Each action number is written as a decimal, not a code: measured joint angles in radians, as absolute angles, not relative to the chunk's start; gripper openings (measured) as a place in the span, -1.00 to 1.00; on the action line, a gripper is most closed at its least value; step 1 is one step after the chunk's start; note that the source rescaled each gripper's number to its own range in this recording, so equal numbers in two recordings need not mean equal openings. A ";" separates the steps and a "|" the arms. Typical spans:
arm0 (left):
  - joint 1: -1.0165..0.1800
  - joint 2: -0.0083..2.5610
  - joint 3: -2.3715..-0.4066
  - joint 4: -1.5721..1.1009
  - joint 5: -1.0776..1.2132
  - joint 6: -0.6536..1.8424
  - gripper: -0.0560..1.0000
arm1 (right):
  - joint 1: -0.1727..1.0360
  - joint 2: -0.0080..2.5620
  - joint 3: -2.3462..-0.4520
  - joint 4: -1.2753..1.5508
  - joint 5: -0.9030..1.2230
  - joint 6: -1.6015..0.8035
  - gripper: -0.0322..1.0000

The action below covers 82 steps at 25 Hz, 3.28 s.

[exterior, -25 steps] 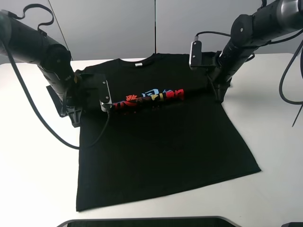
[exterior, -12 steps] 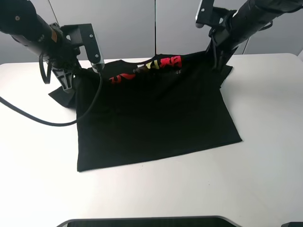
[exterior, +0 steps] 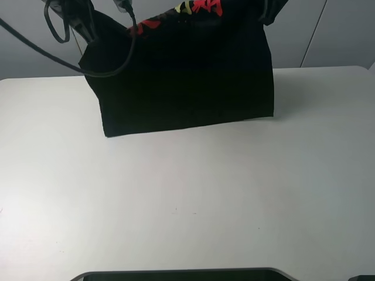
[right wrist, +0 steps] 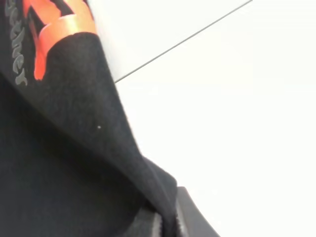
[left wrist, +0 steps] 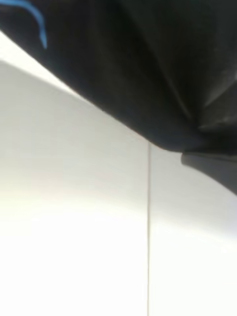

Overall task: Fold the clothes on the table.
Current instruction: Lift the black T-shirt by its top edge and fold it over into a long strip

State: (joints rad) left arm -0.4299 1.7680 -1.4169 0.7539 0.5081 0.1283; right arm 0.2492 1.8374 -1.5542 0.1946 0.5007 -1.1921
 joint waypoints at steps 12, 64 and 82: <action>-0.430 1.927 -1.675 1.151 0.551 -0.220 -0.85 | 0.249 1.908 -1.722 -0.068 0.384 -0.902 -0.91; -0.538 1.737 -1.145 0.179 1.200 0.889 -0.85 | 0.249 1.906 -1.221 0.341 1.223 -0.849 -0.91; -0.411 1.739 -1.091 0.487 0.732 0.559 -0.85 | 0.249 1.906 -1.214 0.336 0.771 -0.921 -0.91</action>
State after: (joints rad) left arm -0.4107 1.7387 -1.0912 0.4875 0.7321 0.5593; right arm 0.2492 1.9062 -1.2136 0.3356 0.7715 -0.9210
